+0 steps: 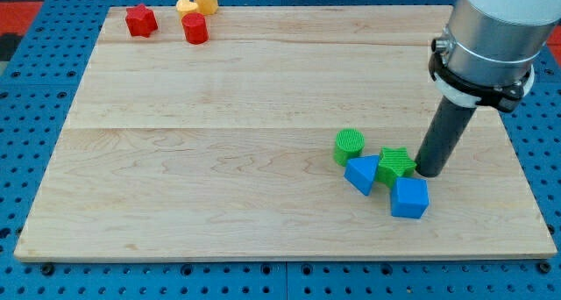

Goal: Move the red blocks to the top centre

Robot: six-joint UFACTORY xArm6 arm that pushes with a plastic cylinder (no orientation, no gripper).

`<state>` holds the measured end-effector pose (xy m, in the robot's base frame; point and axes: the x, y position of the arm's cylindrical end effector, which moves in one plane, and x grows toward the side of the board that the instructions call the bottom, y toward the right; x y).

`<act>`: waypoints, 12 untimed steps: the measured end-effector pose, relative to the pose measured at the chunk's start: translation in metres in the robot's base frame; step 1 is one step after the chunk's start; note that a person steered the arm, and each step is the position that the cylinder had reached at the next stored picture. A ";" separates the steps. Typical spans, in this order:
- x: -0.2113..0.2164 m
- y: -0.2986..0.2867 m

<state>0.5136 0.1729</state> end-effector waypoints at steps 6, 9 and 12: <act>-0.030 -0.040; -0.096 -0.040; -0.145 -0.310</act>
<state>0.3685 -0.1374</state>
